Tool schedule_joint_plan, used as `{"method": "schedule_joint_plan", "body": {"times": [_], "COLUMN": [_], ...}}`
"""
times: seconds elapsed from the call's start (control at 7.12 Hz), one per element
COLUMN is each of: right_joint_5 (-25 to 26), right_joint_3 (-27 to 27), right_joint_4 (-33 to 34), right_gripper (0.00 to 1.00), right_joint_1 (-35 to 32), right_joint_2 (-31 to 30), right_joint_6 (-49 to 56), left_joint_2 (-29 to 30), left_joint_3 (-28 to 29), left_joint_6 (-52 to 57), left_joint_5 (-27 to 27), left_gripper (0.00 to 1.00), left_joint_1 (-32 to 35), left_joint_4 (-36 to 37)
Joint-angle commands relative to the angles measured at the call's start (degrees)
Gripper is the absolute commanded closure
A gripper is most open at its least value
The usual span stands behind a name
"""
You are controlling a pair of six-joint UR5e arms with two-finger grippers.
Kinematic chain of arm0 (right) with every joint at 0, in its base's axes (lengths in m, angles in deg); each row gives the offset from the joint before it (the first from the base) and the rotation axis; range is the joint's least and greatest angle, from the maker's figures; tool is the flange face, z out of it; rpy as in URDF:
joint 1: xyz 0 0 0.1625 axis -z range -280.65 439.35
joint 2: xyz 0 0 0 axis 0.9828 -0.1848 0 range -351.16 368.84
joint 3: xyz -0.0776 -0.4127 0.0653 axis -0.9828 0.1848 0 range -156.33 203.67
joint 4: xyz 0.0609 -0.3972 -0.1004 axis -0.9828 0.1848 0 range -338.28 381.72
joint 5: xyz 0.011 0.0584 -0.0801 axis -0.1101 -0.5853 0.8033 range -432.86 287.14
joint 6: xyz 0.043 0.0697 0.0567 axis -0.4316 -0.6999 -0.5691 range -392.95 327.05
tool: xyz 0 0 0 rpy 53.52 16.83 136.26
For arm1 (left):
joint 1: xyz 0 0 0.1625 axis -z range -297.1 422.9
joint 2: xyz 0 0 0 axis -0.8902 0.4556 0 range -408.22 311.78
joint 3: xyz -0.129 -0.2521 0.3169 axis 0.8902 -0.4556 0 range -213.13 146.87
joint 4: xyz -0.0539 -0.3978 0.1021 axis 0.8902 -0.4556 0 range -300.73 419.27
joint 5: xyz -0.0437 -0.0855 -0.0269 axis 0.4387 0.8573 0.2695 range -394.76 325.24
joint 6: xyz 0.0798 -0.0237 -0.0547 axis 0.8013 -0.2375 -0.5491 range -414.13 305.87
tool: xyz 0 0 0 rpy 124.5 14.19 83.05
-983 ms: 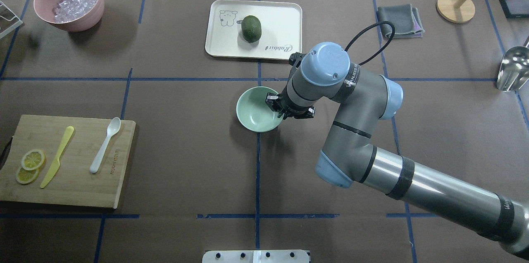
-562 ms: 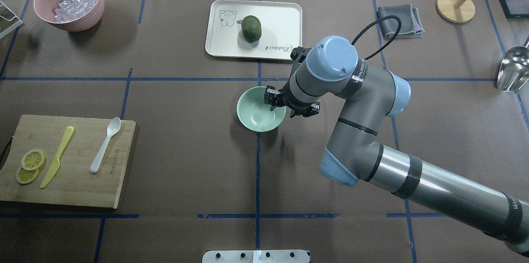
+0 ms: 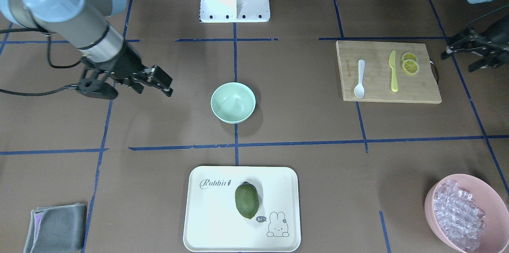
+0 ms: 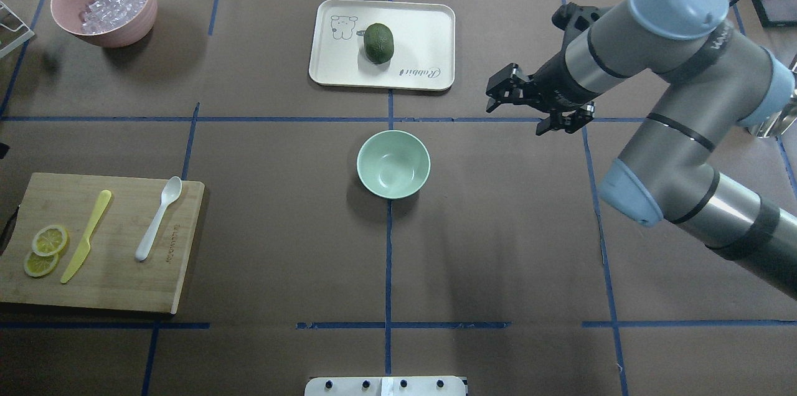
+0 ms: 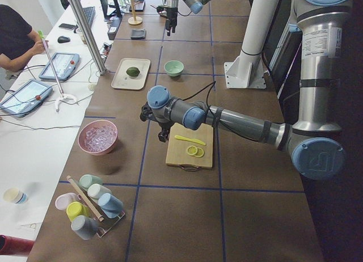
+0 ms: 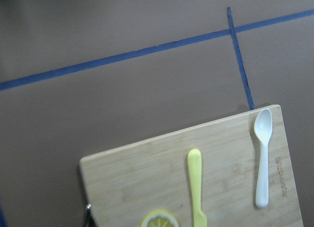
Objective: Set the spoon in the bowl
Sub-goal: 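Release the bowl and lift the right gripper while the left arm reaches out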
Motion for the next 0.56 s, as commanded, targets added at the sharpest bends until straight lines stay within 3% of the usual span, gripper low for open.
{"method": "schedule_joint_plan", "body": {"times": [0.0, 0.42], "right_joint_5": [-1.1, -0.3], "right_joint_3": [-1.9, -1.7], "right_joint_4": [-0.3, -0.5], "right_gripper": [0.0, 0.0], "right_joint_1": [-4.0, -4.8], "right_joint_2": [-5.3, -8.5], "right_joint_6": [5.7, 8.4], "left_joint_2": [2.0, 7.7], "left_joint_3": [-0.3, -0.1], "left_joint_6": [-10.2, -18.6], "left_joint_5": [-12.3, -22.7], "left_gripper": [0.03, 0.04], "left_joint_1": [-12.1, -24.0], "left_joint_4": [-7.5, -7.2]}}
